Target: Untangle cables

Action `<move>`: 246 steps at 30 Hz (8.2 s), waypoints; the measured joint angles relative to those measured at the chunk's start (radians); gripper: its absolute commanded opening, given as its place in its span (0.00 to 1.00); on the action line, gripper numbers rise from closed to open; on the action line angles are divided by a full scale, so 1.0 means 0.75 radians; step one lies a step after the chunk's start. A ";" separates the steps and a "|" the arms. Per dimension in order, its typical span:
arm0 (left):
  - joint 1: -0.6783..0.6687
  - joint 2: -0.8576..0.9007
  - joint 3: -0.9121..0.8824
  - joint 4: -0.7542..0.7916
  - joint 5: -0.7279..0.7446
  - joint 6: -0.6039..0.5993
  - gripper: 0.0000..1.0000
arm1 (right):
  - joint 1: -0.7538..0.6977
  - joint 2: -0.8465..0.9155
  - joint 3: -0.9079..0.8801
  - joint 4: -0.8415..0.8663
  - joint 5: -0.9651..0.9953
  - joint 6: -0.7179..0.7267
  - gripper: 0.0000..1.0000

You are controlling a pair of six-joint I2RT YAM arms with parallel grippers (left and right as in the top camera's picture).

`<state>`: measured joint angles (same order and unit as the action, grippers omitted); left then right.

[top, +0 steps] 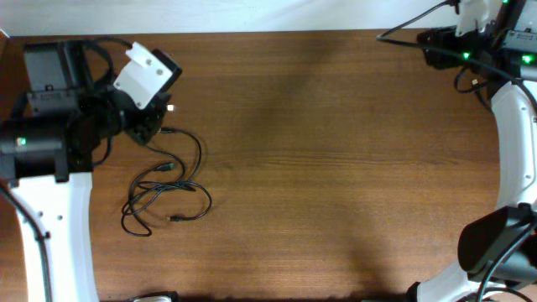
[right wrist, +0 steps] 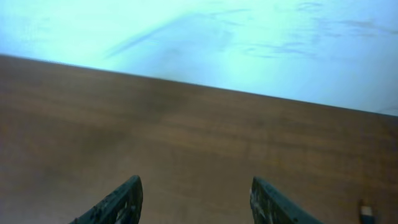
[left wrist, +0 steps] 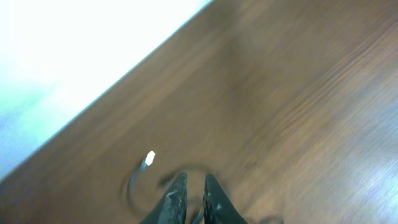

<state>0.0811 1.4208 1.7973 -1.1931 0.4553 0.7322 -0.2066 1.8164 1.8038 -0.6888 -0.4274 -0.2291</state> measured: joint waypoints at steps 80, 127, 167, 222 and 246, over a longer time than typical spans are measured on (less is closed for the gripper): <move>0.039 -0.580 -1.059 1.169 -0.628 -0.515 0.98 | 0.394 -0.025 -0.002 -0.212 0.234 0.131 0.88; 0.066 -0.332 -0.764 0.207 -0.568 0.564 0.98 | 0.450 -0.025 -0.002 -0.342 0.234 0.137 0.89; 0.064 0.183 -0.761 -0.108 -0.477 0.609 0.77 | 0.450 -0.025 -0.002 -0.394 0.235 0.066 0.89; -0.591 0.995 0.000 0.595 0.360 0.164 0.99 | 0.107 -0.058 0.285 -0.555 0.234 0.097 0.89; -0.432 0.863 0.869 -0.364 0.089 -0.186 0.98 | 0.116 -0.058 0.282 -0.649 0.236 0.678 0.89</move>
<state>-0.2428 2.0682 2.4493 -1.4662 0.5220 0.5926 -0.1196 1.7725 2.0155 -1.1755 -0.2504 0.2790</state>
